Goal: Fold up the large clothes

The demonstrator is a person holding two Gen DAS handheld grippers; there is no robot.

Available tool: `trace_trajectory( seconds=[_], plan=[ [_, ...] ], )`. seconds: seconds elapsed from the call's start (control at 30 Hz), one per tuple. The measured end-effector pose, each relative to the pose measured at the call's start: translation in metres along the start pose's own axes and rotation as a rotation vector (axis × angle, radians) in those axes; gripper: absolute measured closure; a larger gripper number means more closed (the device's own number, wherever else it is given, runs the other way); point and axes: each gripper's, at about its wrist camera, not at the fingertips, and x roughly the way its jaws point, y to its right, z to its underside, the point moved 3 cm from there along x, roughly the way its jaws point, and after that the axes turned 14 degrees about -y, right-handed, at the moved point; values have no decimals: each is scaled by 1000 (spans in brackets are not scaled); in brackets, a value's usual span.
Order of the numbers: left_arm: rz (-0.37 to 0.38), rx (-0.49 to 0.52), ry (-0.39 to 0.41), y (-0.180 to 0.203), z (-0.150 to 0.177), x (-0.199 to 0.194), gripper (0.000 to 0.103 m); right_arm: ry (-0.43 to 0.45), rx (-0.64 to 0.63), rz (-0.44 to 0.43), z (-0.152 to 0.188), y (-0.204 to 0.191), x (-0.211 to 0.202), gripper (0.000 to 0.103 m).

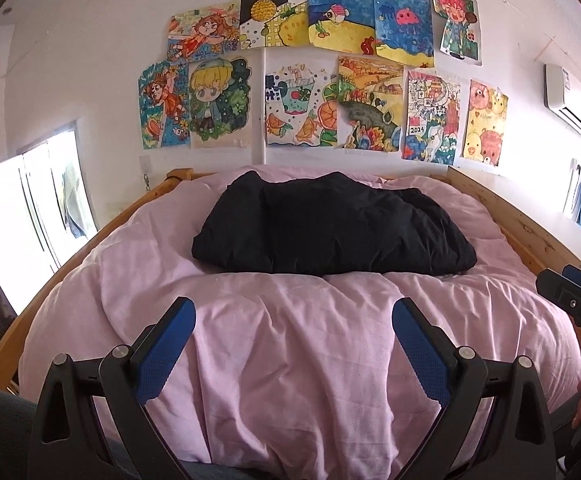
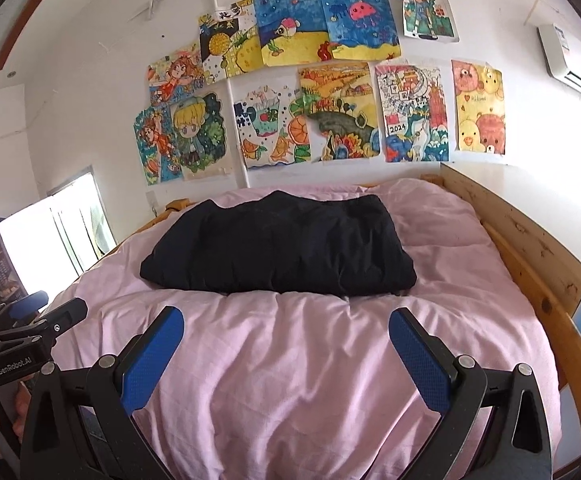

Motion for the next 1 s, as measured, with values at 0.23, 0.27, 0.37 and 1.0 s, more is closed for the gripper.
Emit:
trace_trajectory(
  seconds=[0.23,0.27,0.37,1.0],
  plan=[
    [-13,24,13,3,2,-1,6,-7,-10,-5,2,-1,2,0],
    [-14,26,13,4,3,-1,6,-7,-11,-5,2,-1,2,0],
    [-16,27,14,4,3,-1,6,-7,-9,-5,2,-1,2,0],
    [-18,29,17,-2,2,-1,6,-7,-9,-5,2,-3,2,0]
  ],
)
